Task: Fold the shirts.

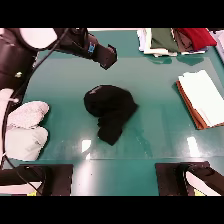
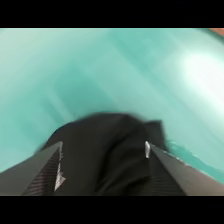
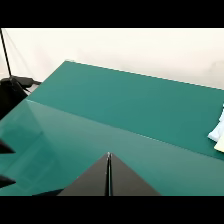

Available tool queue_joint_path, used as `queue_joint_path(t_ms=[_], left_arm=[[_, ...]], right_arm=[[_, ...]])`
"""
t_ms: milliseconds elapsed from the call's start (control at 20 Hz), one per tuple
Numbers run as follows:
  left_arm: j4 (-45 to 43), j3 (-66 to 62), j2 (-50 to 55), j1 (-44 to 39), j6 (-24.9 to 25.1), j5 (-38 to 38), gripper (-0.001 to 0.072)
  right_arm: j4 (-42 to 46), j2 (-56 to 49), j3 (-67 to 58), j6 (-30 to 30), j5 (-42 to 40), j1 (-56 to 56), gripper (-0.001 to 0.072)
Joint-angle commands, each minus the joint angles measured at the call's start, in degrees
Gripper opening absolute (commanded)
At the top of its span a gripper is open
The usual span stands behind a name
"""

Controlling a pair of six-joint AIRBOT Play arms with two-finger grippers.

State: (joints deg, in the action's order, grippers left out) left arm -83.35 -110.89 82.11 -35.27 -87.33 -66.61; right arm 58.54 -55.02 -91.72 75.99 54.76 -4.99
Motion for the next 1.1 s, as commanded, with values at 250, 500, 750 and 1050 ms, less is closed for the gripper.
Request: queue_joint_path(t_ms=[250,500,750,1050], left_arm=[[6.1,15.4,1.8,20.3,-4.1,-5.3,0.062],[18.7,38.8,1.8,21.0,0.2,4.1,0.062],[31.1,49.5,1.8,20.9,3.9,17.5,0.0618],[29.4,46.3,1.7,21.1,5.4,17.5,0.0027]], right_arm=[[0.0,0.0,0.0,0.0,1.3,0.0,0.0018],[0.0,-0.2,0.0,0.0,1.2,0.0,0.0018],[0.0,-0.2,0.0,0.0,1.4,0.0,0.0018],[0.0,0.0,8.2,3.0,12.0,1.2,0.0018]])
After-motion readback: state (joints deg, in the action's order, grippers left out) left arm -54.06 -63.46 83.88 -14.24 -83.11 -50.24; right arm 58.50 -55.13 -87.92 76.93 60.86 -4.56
